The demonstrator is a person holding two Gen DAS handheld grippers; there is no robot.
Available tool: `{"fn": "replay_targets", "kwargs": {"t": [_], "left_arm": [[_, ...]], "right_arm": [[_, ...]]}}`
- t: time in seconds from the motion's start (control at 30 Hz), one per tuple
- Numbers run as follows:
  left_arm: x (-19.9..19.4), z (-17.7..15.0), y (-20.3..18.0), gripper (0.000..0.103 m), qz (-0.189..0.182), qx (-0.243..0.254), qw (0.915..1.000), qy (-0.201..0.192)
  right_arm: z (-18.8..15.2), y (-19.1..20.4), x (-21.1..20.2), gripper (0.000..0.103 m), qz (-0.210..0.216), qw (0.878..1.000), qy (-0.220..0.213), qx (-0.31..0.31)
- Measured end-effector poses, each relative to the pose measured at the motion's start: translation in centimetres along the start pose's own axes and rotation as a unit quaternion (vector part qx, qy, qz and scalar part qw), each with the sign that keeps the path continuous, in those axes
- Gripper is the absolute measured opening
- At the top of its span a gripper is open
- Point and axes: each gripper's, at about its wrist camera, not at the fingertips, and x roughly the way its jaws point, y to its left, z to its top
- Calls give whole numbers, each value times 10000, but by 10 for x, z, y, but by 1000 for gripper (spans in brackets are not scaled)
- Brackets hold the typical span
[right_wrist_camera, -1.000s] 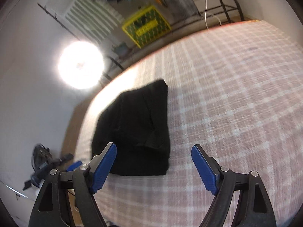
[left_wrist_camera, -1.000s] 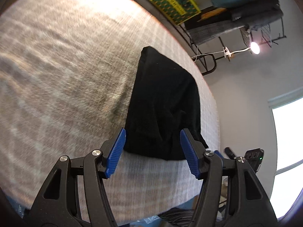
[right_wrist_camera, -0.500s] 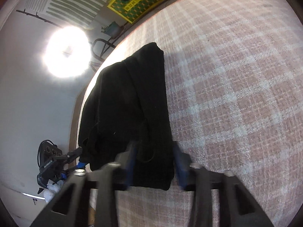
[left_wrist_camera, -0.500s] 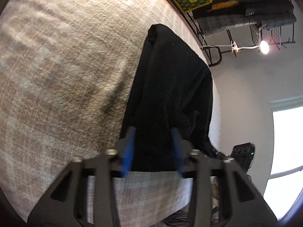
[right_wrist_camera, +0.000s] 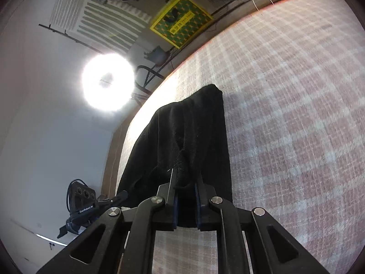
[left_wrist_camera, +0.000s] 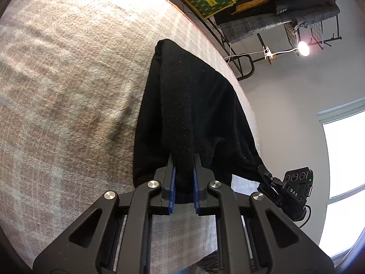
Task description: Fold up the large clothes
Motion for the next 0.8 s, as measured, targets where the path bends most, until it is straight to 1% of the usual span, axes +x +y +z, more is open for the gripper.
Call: {"fn": "replay_targets", "kwargs": {"t": [0.1, 0.13, 0.17, 0.2, 0.23, 0.3, 0.37, 0.4, 0.43, 0.47, 0.5, 0.53, 0.57, 0.6, 0.63, 0.67, 0.7, 0.77, 0.8], "left_arm": [[0, -1, 8, 11, 60, -136, 9998, -92], [1, -1, 13, 13, 4, -250, 9997, -80], [2, -1, 16, 21, -19, -328, 9994, -63], [2, 1, 19, 28, -44, -407, 9991, -86], [1, 1, 21, 29, -32, -420, 9990, -134], [2, 3, 22, 29, -53, -409, 9990, -174], [3, 5, 19, 29, -71, -338, 9993, -168], [3, 5, 16, 20, -50, -253, 9995, -167], [4, 5, 13, 13, -3, -149, 9998, -154], [5, 5, 9, 7, -13, -78, 9999, -126], [4, 4, 8, 7, -37, -56, 9999, -127], [3, 3, 7, 6, -74, -66, 9999, -141], [0, 3, 7, 5, -119, -121, 9998, -141], [-5, 2, 8, 5, -247, -230, 9993, -134], [-12, 1, 7, 5, -434, -306, 9985, -129], [-19, 0, 6, 5, -540, -328, 9979, -134], [-27, 0, 3, 5, -649, -272, 9974, -128], [-39, -2, 2, 5, -691, -147, 9974, -141], [-40, -3, 4, 5, -611, -58, 9980, -125]], "right_arm": [[3, -7, 10, 9, -71, 9999, 54, 54], [2, -10, 11, 13, -43, 9999, 53, 94], [2, -13, 12, 15, -35, 9999, 60, 154], [2, -15, 13, 26, -67, 9998, 73, 188], [2, -17, 14, 45, -121, 9997, 92, 211], [1, -20, 16, 58, -222, 9994, 77, 267], [2, -19, 23, 54, -279, 9993, 139, 203], [2, -17, 28, 43, -360, 9991, 194, 111], [2, -14, 32, 28, -439, 9987, 261, 1], [0, -9, 36, 23, -496, 9981, 356, -123], [-2, -5, 39, 17, -544, 9975, 392, -237], [-2, -3, 40, 12, -557, 9972, 395, -308], [-2, 1, 40, 11, -583, 9969, 383, -364], [-1, 3, 37, 10, -556, 9972, 365, -342], [0, 4, 28, 10, -413, 9985, 323, -174], [1, 4, 20, 9, -217, 9994, 286, 23], [2, 5, 10, 9, 69, 9994, 251, 212], [0, 9, -13, 9, 514, 9981, 137, 320], [-2, 12, -20, 9, 569, 9981, 77, 238]]}}
